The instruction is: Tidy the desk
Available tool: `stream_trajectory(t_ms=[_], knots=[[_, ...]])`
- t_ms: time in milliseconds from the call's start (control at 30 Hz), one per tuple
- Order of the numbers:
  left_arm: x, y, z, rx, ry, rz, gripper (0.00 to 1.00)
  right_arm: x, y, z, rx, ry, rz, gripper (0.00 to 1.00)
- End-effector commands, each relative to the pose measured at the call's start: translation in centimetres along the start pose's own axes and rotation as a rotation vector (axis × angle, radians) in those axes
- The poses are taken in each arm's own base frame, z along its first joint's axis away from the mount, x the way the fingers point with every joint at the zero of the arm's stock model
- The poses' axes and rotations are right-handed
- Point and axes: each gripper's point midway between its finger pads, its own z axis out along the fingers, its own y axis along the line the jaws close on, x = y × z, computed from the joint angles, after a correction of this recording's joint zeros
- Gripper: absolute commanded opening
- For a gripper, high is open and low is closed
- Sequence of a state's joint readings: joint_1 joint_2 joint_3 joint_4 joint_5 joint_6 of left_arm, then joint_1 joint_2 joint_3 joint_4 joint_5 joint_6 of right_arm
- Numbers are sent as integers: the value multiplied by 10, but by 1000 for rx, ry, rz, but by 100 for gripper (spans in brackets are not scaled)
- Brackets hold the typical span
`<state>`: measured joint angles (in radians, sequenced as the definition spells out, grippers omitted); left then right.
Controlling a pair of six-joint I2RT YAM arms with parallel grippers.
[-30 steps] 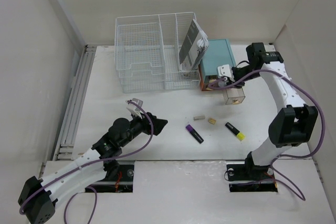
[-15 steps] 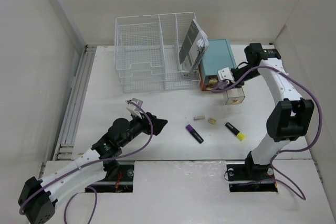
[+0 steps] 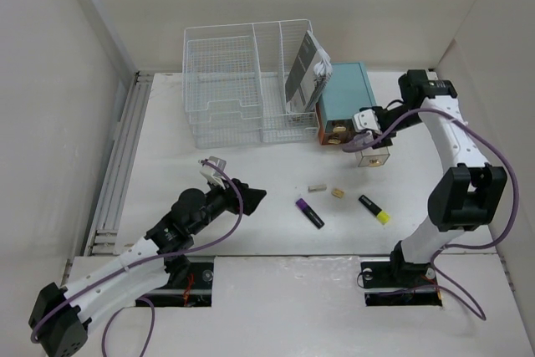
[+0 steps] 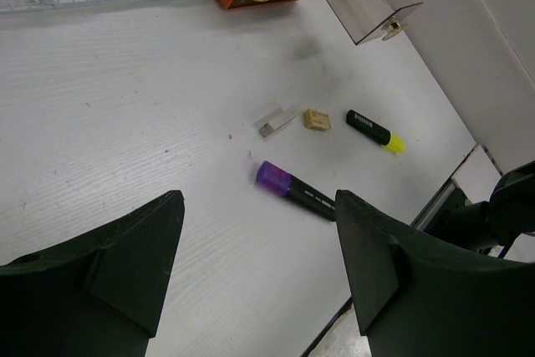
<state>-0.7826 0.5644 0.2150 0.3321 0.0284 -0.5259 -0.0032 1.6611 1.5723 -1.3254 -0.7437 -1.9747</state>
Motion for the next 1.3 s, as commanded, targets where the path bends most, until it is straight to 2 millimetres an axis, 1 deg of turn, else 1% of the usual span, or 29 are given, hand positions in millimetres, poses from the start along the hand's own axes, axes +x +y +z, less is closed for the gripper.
stream_trajectory(t_ms=[0, 33, 67, 133, 200, 267, 333, 367, 400, 467, 500, 533, 600, 667, 700, 767, 800, 1000, 1033, 1100, 1133, 1200, 1267], knots=[[-21, -11, 0, 34, -69, -2, 69, -20, 9, -8, 8, -48, -25, 67], [-21, -11, 0, 34, -69, -2, 69, -26, 7, -10, 22, -61, -32, 67], [-21, -11, 0, 34, -69, -2, 69, -25, 10, -8, 16, -64, -26, 67], [-21, -11, 0, 34, -69, -2, 69, -38, 9, -15, 48, -84, -47, 67], [-21, -11, 0, 34, -69, -2, 69, -44, 11, -18, 60, -94, -20, 63], [-21, -11, 0, 34, -69, -2, 69, -55, 13, -26, 88, -98, -33, 62], [-19, -10, 1, 29, -61, -2, 69, -62, 17, -30, 102, -104, 0, 57], [-19, -10, 1, 29, -61, -2, 69, -70, 17, -36, 123, -111, -3, 53], [-19, -10, 1, 29, -61, -2, 69, -75, 17, -38, 134, -119, 9, 42], [-19, -10, 2, 29, -61, -2, 69, -82, 20, -41, 145, -138, 83, 29], [-19, -10, 2, 29, -61, -2, 69, -85, 21, -41, 146, -153, 110, 25], [-19, -10, 2, 29, -61, -2, 69, -85, 22, -41, 145, -155, 128, 18], [-19, -10, 3, 28, -60, -2, 69, -83, 28, -36, 128, -161, 175, 0], [-20, -12, 3, 40, -62, -2, 69, -79, 33, -30, 107, -168, 229, 0], [-20, -12, 3, 40, -62, -2, 69, -72, 38, -25, 85, -158, 259, 0], [-20, -12, 3, 40, -62, -2, 69, -69, 44, -17, 48, -141, 273, 0], [-20, -12, 3, 40, -62, -2, 69, -65, 48, -13, 30, -135, 302, 0], [-20, -12, 3, 40, -62, -2, 69, -48, 51, 0, -21, -118, 360, 0], [-18, -11, 3, 35, -55, -2, 69, -44, 50, 4, -29, -119, 379, 0], [-18, -11, 3, 35, -54, -2, 69, -39, 43, 4, -20, -104, 392, 0], [-20, -12, 2, 40, -62, -2, 69, -35, 46, 5, -30, -90, 427, 0], [-18, -11, 2, 35, -55, -2, 69, -29, 37, 3, -8, -67, 429, 0], [-16, -10, 1, 35, -54, -2, 69, -22, 36, 5, -6, -41, 460, 0]])
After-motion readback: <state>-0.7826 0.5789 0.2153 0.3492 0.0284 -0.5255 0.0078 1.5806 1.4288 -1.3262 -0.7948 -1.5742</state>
